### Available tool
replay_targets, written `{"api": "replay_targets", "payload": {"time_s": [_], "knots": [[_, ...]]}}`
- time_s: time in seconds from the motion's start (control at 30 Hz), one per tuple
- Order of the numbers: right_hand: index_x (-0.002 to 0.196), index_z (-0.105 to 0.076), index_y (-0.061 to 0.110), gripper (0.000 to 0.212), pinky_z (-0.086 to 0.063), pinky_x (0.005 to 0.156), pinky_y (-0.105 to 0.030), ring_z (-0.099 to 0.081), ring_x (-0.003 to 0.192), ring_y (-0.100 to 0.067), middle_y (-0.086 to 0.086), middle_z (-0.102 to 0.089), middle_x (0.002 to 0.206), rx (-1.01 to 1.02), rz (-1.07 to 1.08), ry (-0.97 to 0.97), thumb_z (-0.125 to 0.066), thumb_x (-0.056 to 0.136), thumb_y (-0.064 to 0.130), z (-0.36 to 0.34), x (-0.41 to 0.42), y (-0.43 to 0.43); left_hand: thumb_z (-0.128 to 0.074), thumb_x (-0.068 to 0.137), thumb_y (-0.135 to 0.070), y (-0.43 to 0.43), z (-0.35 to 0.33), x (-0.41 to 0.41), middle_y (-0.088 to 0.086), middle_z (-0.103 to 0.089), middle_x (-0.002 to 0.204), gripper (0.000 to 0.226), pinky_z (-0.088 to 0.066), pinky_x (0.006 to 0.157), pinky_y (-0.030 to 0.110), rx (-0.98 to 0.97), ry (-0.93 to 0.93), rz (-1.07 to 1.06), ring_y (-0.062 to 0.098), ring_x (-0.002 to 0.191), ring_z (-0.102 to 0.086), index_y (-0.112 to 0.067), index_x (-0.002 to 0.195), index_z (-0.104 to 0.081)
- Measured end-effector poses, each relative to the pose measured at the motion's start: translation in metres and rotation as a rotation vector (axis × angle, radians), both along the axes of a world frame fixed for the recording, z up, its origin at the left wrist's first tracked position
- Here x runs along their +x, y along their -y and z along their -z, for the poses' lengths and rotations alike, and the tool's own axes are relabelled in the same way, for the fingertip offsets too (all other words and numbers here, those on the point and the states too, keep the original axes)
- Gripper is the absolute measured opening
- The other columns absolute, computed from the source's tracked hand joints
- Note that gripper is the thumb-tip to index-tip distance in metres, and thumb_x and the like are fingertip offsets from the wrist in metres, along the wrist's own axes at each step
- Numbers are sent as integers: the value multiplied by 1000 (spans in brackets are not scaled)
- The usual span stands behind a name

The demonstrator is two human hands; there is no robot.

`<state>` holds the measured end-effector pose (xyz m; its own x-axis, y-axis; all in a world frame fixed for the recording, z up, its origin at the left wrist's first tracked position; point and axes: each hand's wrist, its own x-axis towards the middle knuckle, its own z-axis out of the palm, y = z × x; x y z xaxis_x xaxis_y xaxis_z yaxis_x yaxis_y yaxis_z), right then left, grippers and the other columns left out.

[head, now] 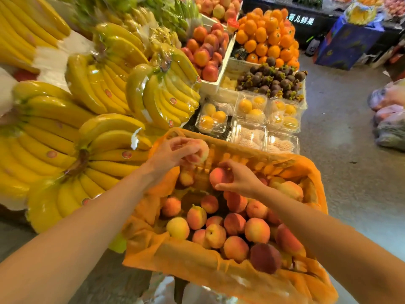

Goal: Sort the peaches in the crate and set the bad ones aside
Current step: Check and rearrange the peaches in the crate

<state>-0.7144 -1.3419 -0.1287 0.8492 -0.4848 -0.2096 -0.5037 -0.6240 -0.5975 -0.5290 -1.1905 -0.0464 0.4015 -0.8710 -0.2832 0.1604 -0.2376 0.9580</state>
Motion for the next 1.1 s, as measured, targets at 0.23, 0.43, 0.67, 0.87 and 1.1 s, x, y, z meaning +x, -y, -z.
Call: {"api": "replay_targets", "payload": {"time_s": [0.23, 0.43, 0.67, 0.87, 1.1], "knots": [[119, -51, 14, 65, -49, 84, -42, -59, 102, -27, -7, -62, 116, -106, -47, -121, -78, 71, 48, 46, 39, -38, -68, 84, -14, -24, 5, 22, 2, -72, 78, 19, -56, 65, 26, -35, 14, -134, 12, 69, -69, -12, 103, -64], [122, -48, 13, 63, -42, 85, -40, -57, 108, -29, -8, -62, 117, -204, -93, -285, -72, 76, 50, 79, 59, -51, -73, 81, -21, -33, 17, 34, 13, -71, 102, 34, -57, 81, 40, 13, 14, -87, 27, 88, -71, -14, 112, -63], [121, -55, 12, 56, -48, 88, -42, -59, 108, -25, -8, -62, 119, -66, 16, -188, -71, 80, 46, 82, 60, -48, -73, 82, -18, -32, 20, 39, 17, -70, 104, 32, -57, 81, 40, 24, 3, -33, 27, 88, -70, -15, 111, -63], [132, -48, 18, 55, -55, 89, -35, -62, 106, -16, -3, -59, 122, 449, 120, 435, -73, 83, 22, -1, 59, -46, -78, 76, -30, -18, 27, 34, 5, -64, 110, 41, -59, 76, 31, 108, 170, 18, 20, 100, -65, -21, 112, -61], [125, -55, 16, 56, -55, 85, -28, -62, 105, -17, -3, -62, 119, 373, 44, 434, -81, 76, 25, -22, 59, -45, -75, 76, -44, -9, 35, 24, -1, -66, 107, 47, -57, 83, 36, 178, 368, 47, 13, 100, -63, -17, 113, -60]]}}
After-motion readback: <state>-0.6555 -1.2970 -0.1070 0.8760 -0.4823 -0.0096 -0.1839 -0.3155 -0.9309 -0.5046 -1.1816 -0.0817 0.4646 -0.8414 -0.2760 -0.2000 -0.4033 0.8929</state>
